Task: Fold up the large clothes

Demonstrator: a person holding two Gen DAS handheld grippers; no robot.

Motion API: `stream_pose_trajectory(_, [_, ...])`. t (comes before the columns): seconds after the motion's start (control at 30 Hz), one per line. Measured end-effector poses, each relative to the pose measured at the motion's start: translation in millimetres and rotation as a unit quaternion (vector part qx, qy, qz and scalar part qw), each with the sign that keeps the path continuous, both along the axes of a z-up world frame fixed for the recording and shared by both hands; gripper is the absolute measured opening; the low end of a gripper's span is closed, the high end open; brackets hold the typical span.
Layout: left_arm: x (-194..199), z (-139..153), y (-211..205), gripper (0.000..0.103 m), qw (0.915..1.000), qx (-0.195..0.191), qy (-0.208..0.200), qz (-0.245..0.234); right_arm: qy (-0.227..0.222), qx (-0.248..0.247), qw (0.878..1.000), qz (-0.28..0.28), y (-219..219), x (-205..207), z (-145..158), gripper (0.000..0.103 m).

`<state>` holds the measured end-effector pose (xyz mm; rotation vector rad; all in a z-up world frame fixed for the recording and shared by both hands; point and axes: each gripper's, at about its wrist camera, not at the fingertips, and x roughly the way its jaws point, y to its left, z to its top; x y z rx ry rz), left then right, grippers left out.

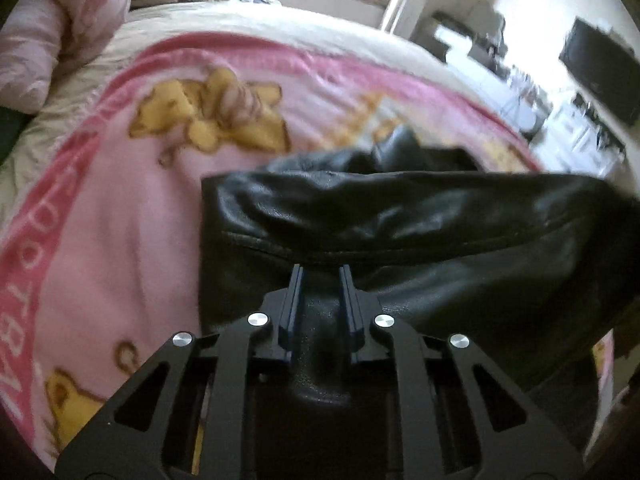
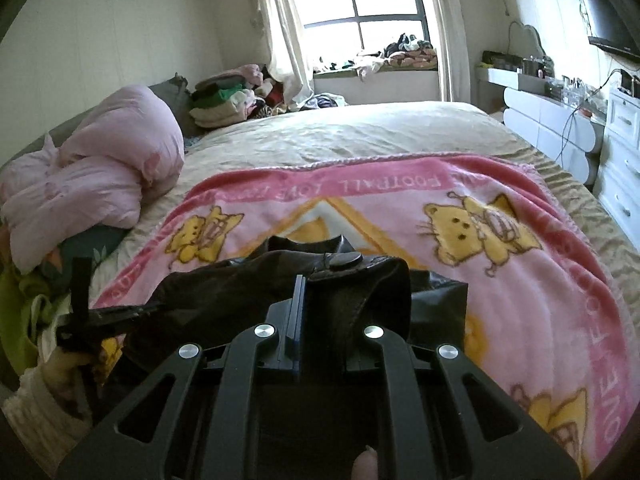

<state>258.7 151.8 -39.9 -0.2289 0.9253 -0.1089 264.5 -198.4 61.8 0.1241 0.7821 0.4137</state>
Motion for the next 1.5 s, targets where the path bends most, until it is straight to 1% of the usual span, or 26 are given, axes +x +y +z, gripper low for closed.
stream_pose_trajectory(0.13, [2,-14,-5,0.011,0.9998,0.015,0.011,-0.006,0.010,-0.032,0.999,-0.002,5,2,-15,0.011])
stream_pose_trajectory(0.27, [3,-18,0,0.011,0.9999,-0.004,0.014,-0.003,0.026,-0.039,0.999,-0.011,1,7,-29,0.011])
stream_pose_trajectory(0.37, [2,-18,0,0.011,0.9999,-0.001,0.013,-0.004,0.056,-0.043,0.997,-0.021,-5,14,-41,0.012])
stream_pose_trajectory(0.4, [3,-18,0,0.011,0.9999,0.003,0.013,-0.004,0.075,-0.043,0.996,-0.025,-7,17,-47,0.018])
stream_pose_trajectory(0.43, [3,-18,0,0.011,0.9999,0.004,0.013,-0.004,0.084,-0.048,0.995,-0.031,-8,17,-51,0.023])
stream_pose_trajectory(0.47, [3,-18,-1,0.011,0.9999,0.004,0.013,-0.004,0.091,-0.053,0.994,-0.039,-11,17,-54,0.036])
stream_pose_trajectory(0.5, [3,-18,0,0.011,0.9999,0.003,0.012,-0.004,0.098,-0.051,0.993,-0.040,-13,16,-55,0.044])
stream_pose_trajectory(0.57, [3,-18,-1,0.011,0.9999,0.003,0.012,-0.004,0.106,-0.046,0.992,-0.056,-19,12,-56,0.049])
stream_pose_trajectory(0.63, [2,-18,-2,0.011,0.9999,0.003,0.011,-0.004,0.085,-0.061,0.991,-0.082,-24,6,-48,0.049])
stream_pose_trajectory(0.67, [3,-18,-2,0.011,0.9999,0.003,0.012,-0.004,0.065,-0.066,0.991,-0.099,-25,2,-41,0.050])
stream_pose_trajectory(0.73, [3,-18,-1,0.011,0.9999,0.005,0.012,-0.004,0.039,-0.053,0.992,-0.110,-21,-2,-31,0.050])
stream_pose_trajectory(0.77, [2,-18,-2,0.011,0.9999,0.006,0.011,-0.004,0.037,-0.045,0.993,-0.104,-17,-1,-29,0.050])
stream_pose_trajectory(0.8, [2,-18,-2,0.011,0.9999,0.007,0.011,-0.004,0.036,-0.040,0.995,-0.087,-5,1,-28,0.049])
stream_pose_trajectory(0.87, [2,-17,-2,0.011,0.9999,0.008,0.010,-0.004,0.039,-0.051,0.996,-0.058,16,7,-31,0.049])
stream_pose_trajectory(0.93, [2,-17,-3,0.011,0.9999,0.010,0.009,-0.004,0.046,-0.073,0.996,-0.029,43,14,-42,0.049])
stream_pose_trajectory(1.0, [2,-16,-3,0.011,0.9999,0.011,0.009,-0.004,0.068,-0.092,0.993,-0.020,62,25,-59,0.048])
stream_pose_trajectory(1.1, [2,-16,-3,0.011,0.9999,0.009,0.009,-0.004,0.128,-0.121,0.984,-0.036,73,41,-95,0.048])
stream_pose_trajectory(1.2, [1,-16,-3,0.011,0.9999,0.009,0.010,-0.005,0.176,-0.109,0.977,-0.045,69,47,-126,0.047])
stream_pose_trajectory(1.27, [2,-16,-4,0.011,0.9999,0.008,0.010,-0.007,0.178,-0.097,0.978,-0.046,65,46,-139,0.047])
stream_pose_trajectory(1.3, [2,-16,-4,0.011,0.9999,0.010,0.010,-0.007,0.174,-0.094,0.979,-0.047,65,45,-141,0.047])
stream_pose_trajectory(1.4, [2,-16,-6,0.011,0.9998,0.015,0.009,-0.008,0.163,-0.097,0.981,-0.046,67,42,-142,0.047])
stream_pose_trajectory(1.5, [1,-15,-7,0.011,0.9998,0.014,0.009,-0.007,0.157,-0.085,0.983,-0.049,64,37,-139,0.047])
